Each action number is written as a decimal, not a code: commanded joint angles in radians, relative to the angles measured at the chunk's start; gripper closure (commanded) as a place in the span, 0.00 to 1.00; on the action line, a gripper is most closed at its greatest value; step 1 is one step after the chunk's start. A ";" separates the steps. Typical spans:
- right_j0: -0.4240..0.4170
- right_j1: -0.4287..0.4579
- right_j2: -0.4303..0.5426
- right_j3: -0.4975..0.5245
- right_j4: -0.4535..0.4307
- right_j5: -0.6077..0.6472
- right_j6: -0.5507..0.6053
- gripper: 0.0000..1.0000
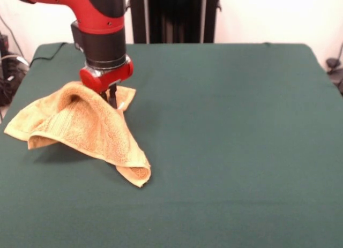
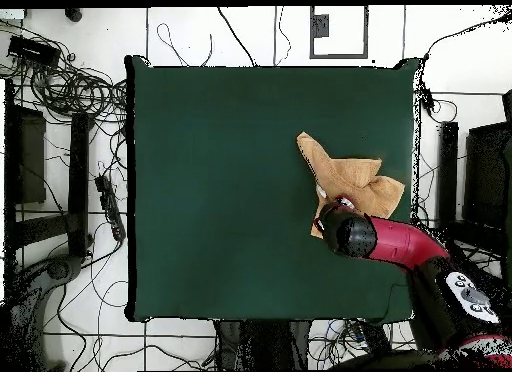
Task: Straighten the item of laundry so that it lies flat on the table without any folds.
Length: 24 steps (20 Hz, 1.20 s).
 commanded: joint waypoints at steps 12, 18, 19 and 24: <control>0.055 0.109 -0.083 0.145 0.059 -0.123 0.304 1.00; 0.052 0.109 -0.080 0.159 0.057 -0.167 0.281 1.00; 0.056 0.111 -0.082 0.155 0.062 -0.154 0.277 1.00; 0.058 0.114 -0.076 0.142 0.054 -0.150 0.252 1.00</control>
